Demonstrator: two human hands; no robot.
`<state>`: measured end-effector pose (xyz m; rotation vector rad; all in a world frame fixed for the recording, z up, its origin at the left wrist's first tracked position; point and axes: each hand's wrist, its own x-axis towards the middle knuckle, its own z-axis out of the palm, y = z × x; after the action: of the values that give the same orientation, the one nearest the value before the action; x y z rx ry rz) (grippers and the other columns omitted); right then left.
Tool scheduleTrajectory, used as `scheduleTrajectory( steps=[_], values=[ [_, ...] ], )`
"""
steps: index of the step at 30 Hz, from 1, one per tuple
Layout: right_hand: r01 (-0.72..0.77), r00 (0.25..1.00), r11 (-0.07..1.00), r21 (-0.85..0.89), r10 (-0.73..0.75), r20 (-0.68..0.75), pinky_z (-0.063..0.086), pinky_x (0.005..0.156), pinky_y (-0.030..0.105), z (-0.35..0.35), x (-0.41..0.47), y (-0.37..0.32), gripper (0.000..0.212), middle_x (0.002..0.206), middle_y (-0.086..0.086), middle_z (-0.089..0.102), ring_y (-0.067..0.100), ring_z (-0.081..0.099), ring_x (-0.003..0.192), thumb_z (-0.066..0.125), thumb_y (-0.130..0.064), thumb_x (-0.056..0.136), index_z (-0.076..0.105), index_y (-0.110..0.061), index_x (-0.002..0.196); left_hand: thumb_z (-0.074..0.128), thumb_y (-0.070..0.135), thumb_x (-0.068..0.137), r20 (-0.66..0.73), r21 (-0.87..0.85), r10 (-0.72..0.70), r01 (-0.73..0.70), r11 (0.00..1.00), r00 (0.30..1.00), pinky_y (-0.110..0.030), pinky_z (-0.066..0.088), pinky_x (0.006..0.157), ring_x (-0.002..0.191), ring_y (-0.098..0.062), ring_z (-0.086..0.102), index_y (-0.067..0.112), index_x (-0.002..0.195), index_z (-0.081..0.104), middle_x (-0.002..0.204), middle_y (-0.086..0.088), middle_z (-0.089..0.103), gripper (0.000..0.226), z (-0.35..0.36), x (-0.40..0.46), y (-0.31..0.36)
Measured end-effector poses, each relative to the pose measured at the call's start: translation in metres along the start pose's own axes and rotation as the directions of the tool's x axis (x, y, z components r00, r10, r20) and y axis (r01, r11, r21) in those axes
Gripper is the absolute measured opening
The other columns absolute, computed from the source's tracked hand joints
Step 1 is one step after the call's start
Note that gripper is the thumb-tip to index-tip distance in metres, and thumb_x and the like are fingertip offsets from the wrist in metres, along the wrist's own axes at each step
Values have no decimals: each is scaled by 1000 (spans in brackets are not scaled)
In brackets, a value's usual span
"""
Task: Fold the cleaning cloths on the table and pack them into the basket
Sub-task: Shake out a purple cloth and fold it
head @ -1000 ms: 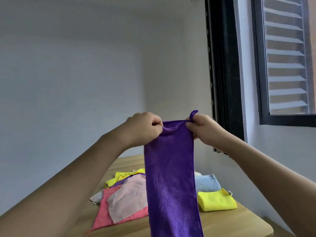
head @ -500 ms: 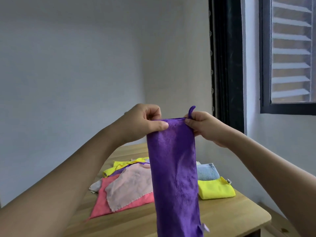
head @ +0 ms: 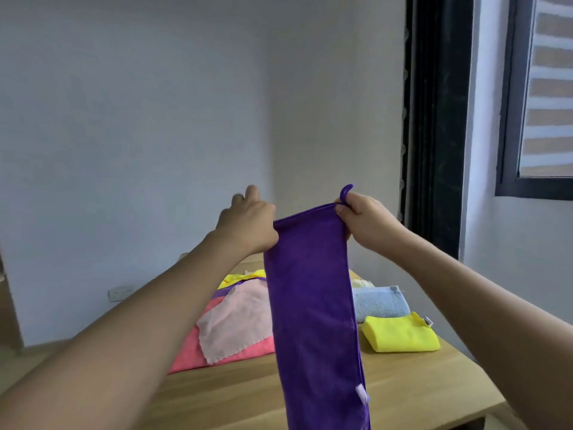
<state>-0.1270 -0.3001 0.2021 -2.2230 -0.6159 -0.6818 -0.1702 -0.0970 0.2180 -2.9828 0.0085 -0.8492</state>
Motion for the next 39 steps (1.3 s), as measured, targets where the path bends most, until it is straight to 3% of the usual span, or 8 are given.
scheduleTrajectory(
  steps=[10, 14, 17, 21, 25, 29, 34, 39],
  values=[
    [62, 986, 931, 359, -1, -167, 50, 75, 51, 31, 46, 20, 26, 81, 5, 61, 22, 50, 73, 45, -25, 92, 55, -2, 94, 48, 6, 65, -153, -477, -98, 13, 879, 983, -30, 29, 54, 60, -24, 35, 6, 61, 43, 60, -8, 43, 6, 17, 47, -23],
    [9, 998, 906, 423, 21, -67, 46, 65, 42, 37, 11, 30, 25, 78, 2, 59, 21, 50, 72, 47, -22, 92, 57, 1, 96, 57, 1, 64, 125, -703, -47, 122, 701, 991, -31, 41, 60, 60, -21, 48, 7, 60, 58, 59, -5, 52, 7, 22, 10, -16],
    [-216, 973, 877, 429, 156, 170, 41, 62, 35, 47, -35, 47, 18, 78, 9, 52, 20, 47, 71, 48, -11, 96, 56, 5, 97, 60, -6, 63, 416, -812, 146, 294, 504, 898, -38, 51, 73, 74, -25, 61, 2, 89, 71, 77, -17, 65, 30, 54, -38, -7],
    [-514, 644, 858, -28, 407, 648, 53, 61, 37, 69, -115, 78, 11, 81, 16, 51, 25, 52, 64, 47, -12, 96, 55, -5, 95, 59, 5, 57, 703, -701, 317, 545, 461, 637, -47, 52, 82, 85, -33, 59, 10, 95, 66, 89, -17, 65, 39, 125, -120, 13],
    [-530, 383, 795, -294, 534, 753, 58, 64, 40, 91, -168, 97, 17, 87, 23, 59, 26, 61, 55, 38, -7, 98, 48, 1, 109, 57, 5, 74, 817, -571, 279, 644, 509, 504, -46, 55, 73, 72, -29, 60, 14, 101, 56, 85, -16, 64, 28, 174, -170, 28],
    [-550, 498, 814, -189, 501, 708, 57, 61, 37, 102, -161, 112, 11, 78, 14, 57, 21, 59, 56, 41, -10, 98, 50, -9, 91, 49, 2, 88, 759, -627, 197, 616, 477, 620, -22, 47, 46, 48, -11, 56, 18, 92, 52, 65, -1, 59, 17, 188, -165, 27],
    [-446, 761, 891, -87, 429, 487, 48, 64, 37, 127, -125, 139, 18, 73, 7, 50, 25, 52, 70, 45, -15, 96, 51, -9, 80, 50, 7, 89, 551, -733, 19, 473, 490, 834, -19, 40, 46, 59, -16, 52, 12, 91, 62, 70, -2, 57, 14, 220, -118, 18],
    [-384, 859, 915, -126, 404, 314, 31, 66, 29, 170, -105, 179, 16, 83, 6, 55, 23, 49, 80, 49, -18, 94, 54, -9, 81, 52, 20, 74, 455, -689, -143, 449, 568, 879, -33, 44, 66, 71, -23, 57, 11, 74, 59, 70, 0, 62, 12, 282, -75, 19]
  ],
)
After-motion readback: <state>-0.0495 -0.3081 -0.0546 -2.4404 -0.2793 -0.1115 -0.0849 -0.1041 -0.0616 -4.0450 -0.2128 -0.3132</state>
